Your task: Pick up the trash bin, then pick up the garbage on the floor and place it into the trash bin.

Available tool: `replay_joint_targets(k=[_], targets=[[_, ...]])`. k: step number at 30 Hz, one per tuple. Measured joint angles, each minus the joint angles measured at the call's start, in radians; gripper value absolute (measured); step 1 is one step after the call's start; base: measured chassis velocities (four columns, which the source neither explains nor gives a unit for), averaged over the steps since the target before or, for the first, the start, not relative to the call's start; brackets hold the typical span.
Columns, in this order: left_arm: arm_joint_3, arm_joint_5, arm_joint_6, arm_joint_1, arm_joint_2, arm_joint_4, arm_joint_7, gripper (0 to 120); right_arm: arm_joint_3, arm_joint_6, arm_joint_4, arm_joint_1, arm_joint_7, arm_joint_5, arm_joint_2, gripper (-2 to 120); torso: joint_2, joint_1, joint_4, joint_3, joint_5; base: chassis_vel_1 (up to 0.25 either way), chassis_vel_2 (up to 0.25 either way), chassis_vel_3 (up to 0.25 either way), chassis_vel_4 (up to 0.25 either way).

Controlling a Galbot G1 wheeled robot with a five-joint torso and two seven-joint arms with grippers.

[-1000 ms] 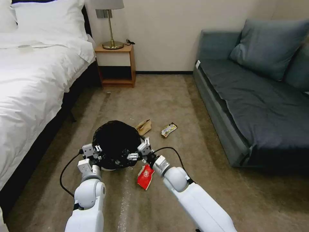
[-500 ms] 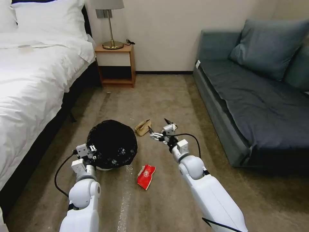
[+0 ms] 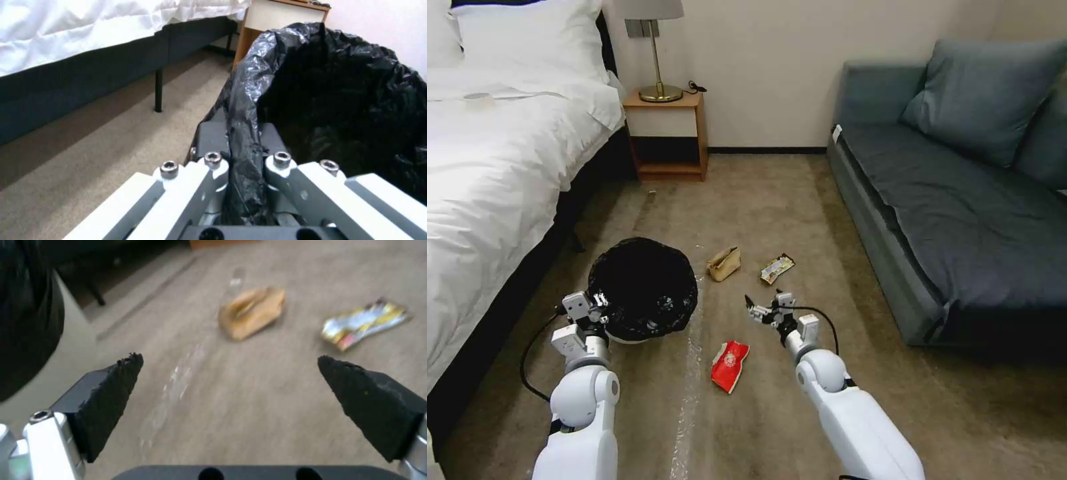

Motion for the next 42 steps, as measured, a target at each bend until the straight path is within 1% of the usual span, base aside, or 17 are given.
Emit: replay_joint_targets(k=[1,5,6,7,10,20,29,36,42], targets=[[0.0,0.0,0.0,-0.001,-0.002,-0.001,0.0,4,0.0,0.004,-0.031,-0.003,-0.011,-0.01,0.012,100,0.0,0.0,0.0,0.0,0.0,0.0,0.0,0.0,0.0],[0.001,0.003,0.0,-0.001,-0.006,-0.001,0.0,4,0.0,0.016,-0.075,-0.007,-0.023,-0.034,0.027,100,0.0,0.0,0.0,0.0,0.0,0.0,0.0,0.0,0.0],[0.002,0.006,0.0,0.0,-0.01,-0.001,0.0,4,0.0,0.026,-0.105,-0.011,-0.034,-0.06,0.039,100,0.0,0.0,0.0,0.0,0.0,0.0,0.0,0.0,0.0],[0.002,0.006,0.0,0.0,-0.01,-0.001,0.0,4,0.0,0.026,-0.105,-0.011,-0.034,-0.06,0.039,100,0.0,0.0,0.0,0.0,0.0,0.0,0.0,0.0,0.0],[0.003,0.014,-0.005,0.007,-0.022,0.001,0.0,4,0.004,0.046,-0.151,-0.019,-0.045,-0.104,0.069,100,0.0,0.0,-0.0001,0.0,-0.0001,0.0,0.0,0.0,0.0],[0.002,0.025,-0.006,0.027,-0.028,-0.016,0.001,4,0.0,0.071,-0.2,-0.03,-0.042,-0.149,0.117,100,0.0,0.0,0.0,0.0,-0.0001,0.0,0.0,0.0,0.0],[0.002,0.024,-0.011,0.028,-0.029,-0.005,0.003,4,0.015,0.116,-0.269,-0.023,-0.037,-0.188,0.166,100,0.0,0.0,0.0,0.0,0.0,0.0,0.0,0.0,0.0],[0.012,0.03,-0.013,0.027,-0.034,0.002,0.003,4,0.018,0.125,-0.289,-0.016,-0.029,-0.205,0.177,100,0.0,0.0,0.0,0.0,0.0,0.0,0.0,0.0,0.0],[0.019,0.037,-0.016,0.028,-0.038,0.004,0.004,4,0.029,0.151,-0.325,-0.014,-0.025,-0.238,0.177,100,0.0,0.0,0.0,0.0,0.0001,0.0,0.0,0.0,0.0]])
